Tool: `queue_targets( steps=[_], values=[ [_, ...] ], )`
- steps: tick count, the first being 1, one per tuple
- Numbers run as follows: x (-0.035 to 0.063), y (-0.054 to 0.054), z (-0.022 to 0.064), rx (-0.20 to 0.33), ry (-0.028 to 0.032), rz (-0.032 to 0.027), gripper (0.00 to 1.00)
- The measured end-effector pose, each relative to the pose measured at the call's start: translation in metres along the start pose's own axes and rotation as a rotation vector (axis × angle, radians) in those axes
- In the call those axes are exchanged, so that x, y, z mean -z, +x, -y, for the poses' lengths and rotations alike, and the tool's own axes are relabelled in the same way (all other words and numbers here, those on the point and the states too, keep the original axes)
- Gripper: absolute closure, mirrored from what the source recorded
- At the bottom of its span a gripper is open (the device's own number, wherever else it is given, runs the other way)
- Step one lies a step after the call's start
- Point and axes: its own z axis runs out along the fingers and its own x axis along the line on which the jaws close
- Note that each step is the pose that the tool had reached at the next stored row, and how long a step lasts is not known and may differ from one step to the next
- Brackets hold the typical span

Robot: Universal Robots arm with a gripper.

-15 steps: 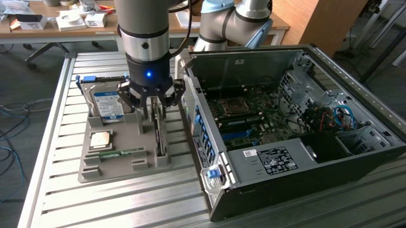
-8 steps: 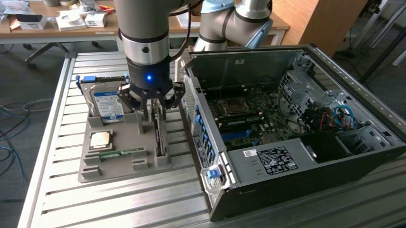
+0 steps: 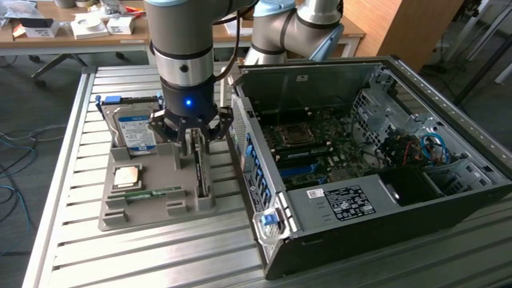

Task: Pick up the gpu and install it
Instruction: 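Pick up the gpu and move the gpu toward the slot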

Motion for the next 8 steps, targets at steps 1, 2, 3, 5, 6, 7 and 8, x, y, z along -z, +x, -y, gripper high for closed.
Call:
queue_targets(
  steps=[1,2,3,5,6,7,8],
  values=[
    [-0.0004,0.0,0.0,0.0,0.0,0.0,0.53],
    [-0.0004,0.0,0.0001,0.0,0.0001,-0.0002,0.53],
    [-0.0004,0.0,0.0,0.0,0.0002,-0.0002,0.53],
    [-0.0005,0.0,0.0,0.0,0.0001,-0.0001,0.53],
    [-0.0005,0.0,0.0,0.0,0.0001,-0.0001,0.53],
    [-0.0008,-0.0003,0.0,0.0,-0.0003,0.0002,0.53],
    [-0.0008,-0.0006,-0.0001,0.0,-0.0003,0.0002,0.53]
  ],
)
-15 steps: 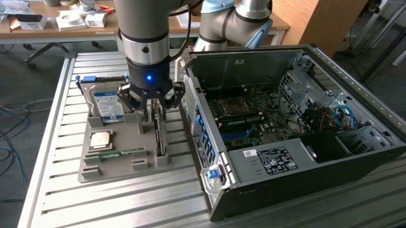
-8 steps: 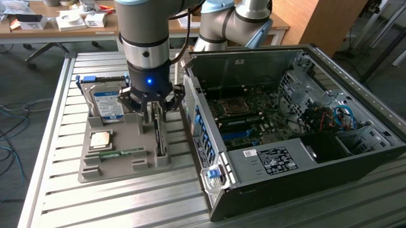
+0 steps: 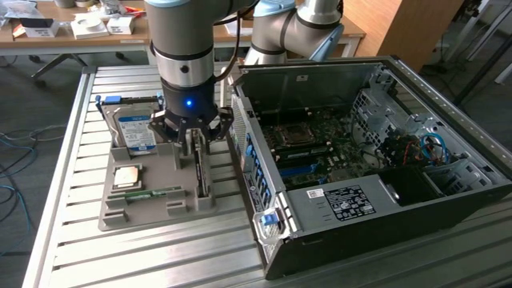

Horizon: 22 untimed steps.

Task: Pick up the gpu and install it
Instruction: 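Pick up the gpu and move the gpu toward the slot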

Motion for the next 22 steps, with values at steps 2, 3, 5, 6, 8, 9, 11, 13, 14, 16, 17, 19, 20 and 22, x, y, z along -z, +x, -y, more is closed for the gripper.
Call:
queue_targets(
  steps=[2,3,5,6,8,9,11,13,14,16,17,19,20,22],
  values=[
    [0.0001,-0.0006,0.0,0.0,0.0003,-0.0002,0.53],
    [0.0001,-0.0009,-0.0001,0.0,0.0003,-0.0002,0.53],
    [-0.0001,-0.002,-0.0002,0.0,0.0002,-0.0003,0.53],
    [-0.0001,-0.0024,-0.0002,0.0,0.0003,-0.0002,0.53],
    [-0.0002,-0.0029,-0.0003,0.0,0.0002,-0.0002,0.53],
    [-0.0001,-0.0029,-0.0003,0.0,0.0003,-0.0002,0.53],
    [-0.0001,-0.003,-0.0003,0.0,0.0004,-0.0002,0.53],
    [-0.0005,-0.0036,-0.0003,0.0,0.0001,-0.0001,0.53],
    [-0.0005,-0.004,-0.0004,0.0,0.0003,-0.0002,0.53],
    [-0.0007,-0.0044,-0.0004,0.0,0.0003,-0.0002,0.53],
    [-0.0007,-0.0044,-0.0004,0.0,0.0005,-0.0003,0.53],
    [-0.0021,-0.0044,-0.0004,0.0,0.0001,-0.0001,0.53],
    [-0.003,-0.0044,-0.0003,0.0,0.0002,-0.0001,0.53],
    [-0.0049,-0.0044,-0.0002,0.0,0.0003,-0.0002,0.53]
  ],
)
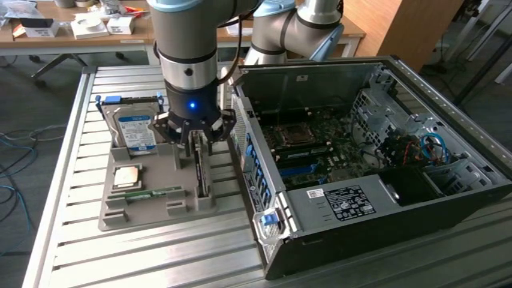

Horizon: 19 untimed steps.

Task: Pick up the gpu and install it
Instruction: 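Pick up the gpu and move the gpu toward the slot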

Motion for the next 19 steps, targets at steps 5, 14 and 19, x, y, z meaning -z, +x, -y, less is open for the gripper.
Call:
queue_targets(
  steps=[5,14,19],
  values=[
    [-0.0053,0.0,0.0003,0.0,0.0,0.0,0.53],
    [-0.0127,0.0,0.0007,0.0,0.0003,-0.0002,0.53],
    [-0.0135,0.002,0.0009,0.0,-0.0001,0.0001,0.53]
  ],
)
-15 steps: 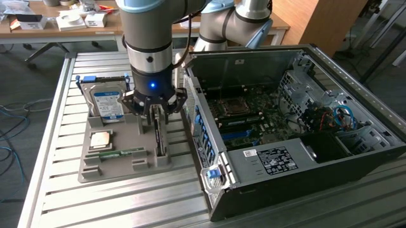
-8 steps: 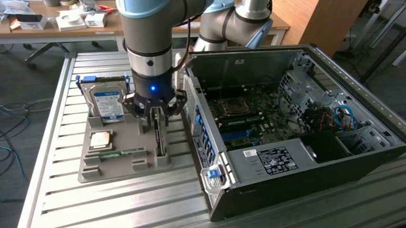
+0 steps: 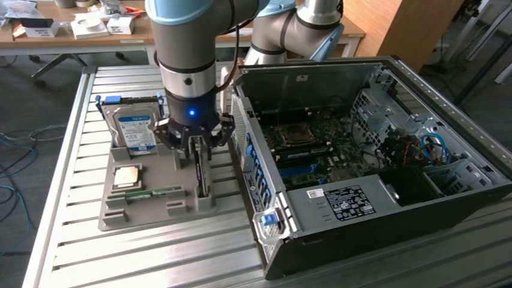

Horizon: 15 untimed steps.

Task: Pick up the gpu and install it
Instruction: 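Pick up the gpu and move the gpu toward the slot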

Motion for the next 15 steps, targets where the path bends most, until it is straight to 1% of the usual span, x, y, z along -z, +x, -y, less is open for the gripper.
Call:
queue_targets(
  steps=[3,11,15],
  values=[
    [-0.0009,0.0004,0.0001,0.0,0.0001,0.0,0.53],
    [-0.0072,0.0005,0.0006,0.0,0.0001,0.0,0.53],
    [-0.0073,0.0005,0.0006,0.0,0.0003,-0.0002,0.53]
  ],
)
